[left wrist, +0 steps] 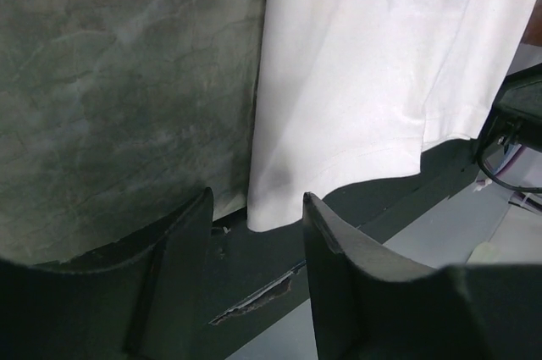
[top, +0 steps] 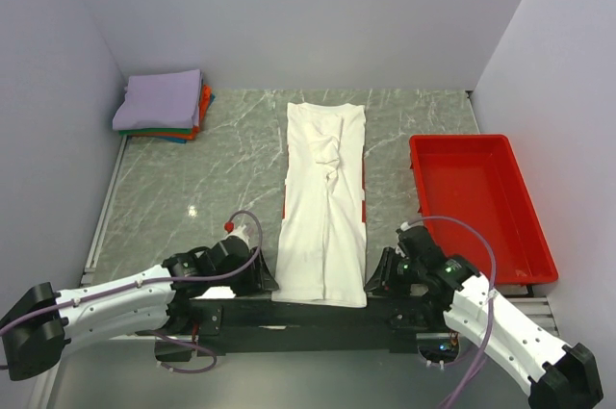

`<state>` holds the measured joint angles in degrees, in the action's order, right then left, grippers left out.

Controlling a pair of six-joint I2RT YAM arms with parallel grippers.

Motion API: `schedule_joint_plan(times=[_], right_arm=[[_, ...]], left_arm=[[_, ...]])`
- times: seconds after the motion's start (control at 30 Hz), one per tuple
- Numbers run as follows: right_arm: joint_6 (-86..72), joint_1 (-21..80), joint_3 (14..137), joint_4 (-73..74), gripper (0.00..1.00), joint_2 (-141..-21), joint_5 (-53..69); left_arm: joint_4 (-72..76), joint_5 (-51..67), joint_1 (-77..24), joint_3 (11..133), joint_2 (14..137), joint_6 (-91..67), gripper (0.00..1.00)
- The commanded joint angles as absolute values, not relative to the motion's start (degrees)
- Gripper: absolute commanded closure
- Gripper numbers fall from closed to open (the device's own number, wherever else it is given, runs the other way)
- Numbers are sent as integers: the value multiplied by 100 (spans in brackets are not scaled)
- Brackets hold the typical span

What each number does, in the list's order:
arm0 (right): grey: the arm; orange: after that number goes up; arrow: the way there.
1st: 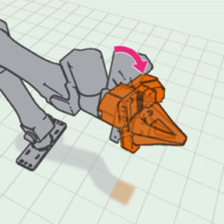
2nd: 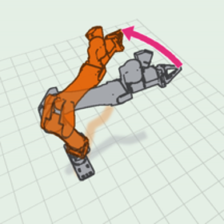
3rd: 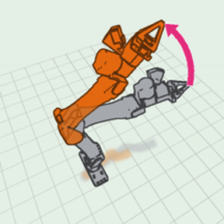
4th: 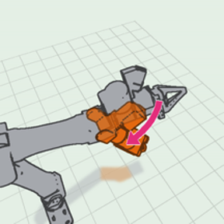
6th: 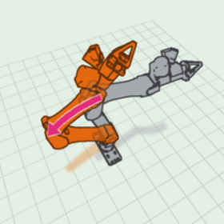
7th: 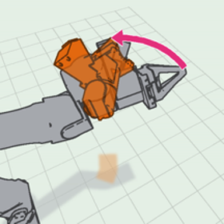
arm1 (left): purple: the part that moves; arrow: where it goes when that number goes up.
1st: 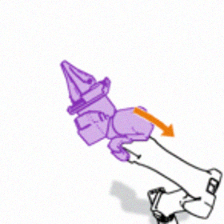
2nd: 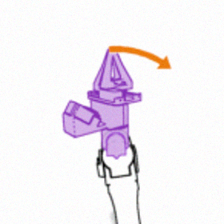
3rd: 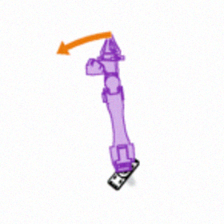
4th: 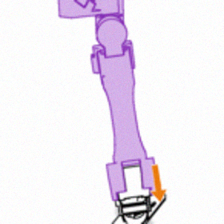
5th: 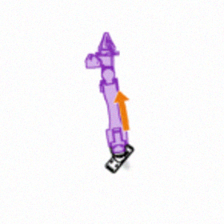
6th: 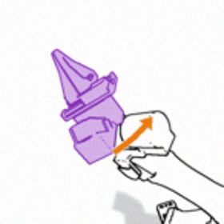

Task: Fold and stack the t-shirts
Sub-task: Fold the tshirt

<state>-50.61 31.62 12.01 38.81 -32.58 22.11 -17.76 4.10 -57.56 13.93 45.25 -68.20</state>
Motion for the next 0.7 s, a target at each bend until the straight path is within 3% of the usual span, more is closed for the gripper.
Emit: schedule_joint_plan(times=[0.0, 0.47, 0.63, 0.67], right_arm=[[-5089, 3164, 1204, 4078, 61, -3068, 2408], [-5221, 3234, 800, 3999, 61, -2689, 2812], [-5317, 3375, 695, 3639, 62, -2918, 2769], [-5326, 3419, 677, 3586, 62, -3005, 2769]], left_arm=[[-1626, 597, -5757, 1292, 4605, -6829, 48], [-1257, 457, -6310, 1187, 5124, -7207, 57], [-1195, 413, -6372, 1222, 5168, -7233, 66], [-1187, 422, -6372, 1239, 5168, -7225, 73]])
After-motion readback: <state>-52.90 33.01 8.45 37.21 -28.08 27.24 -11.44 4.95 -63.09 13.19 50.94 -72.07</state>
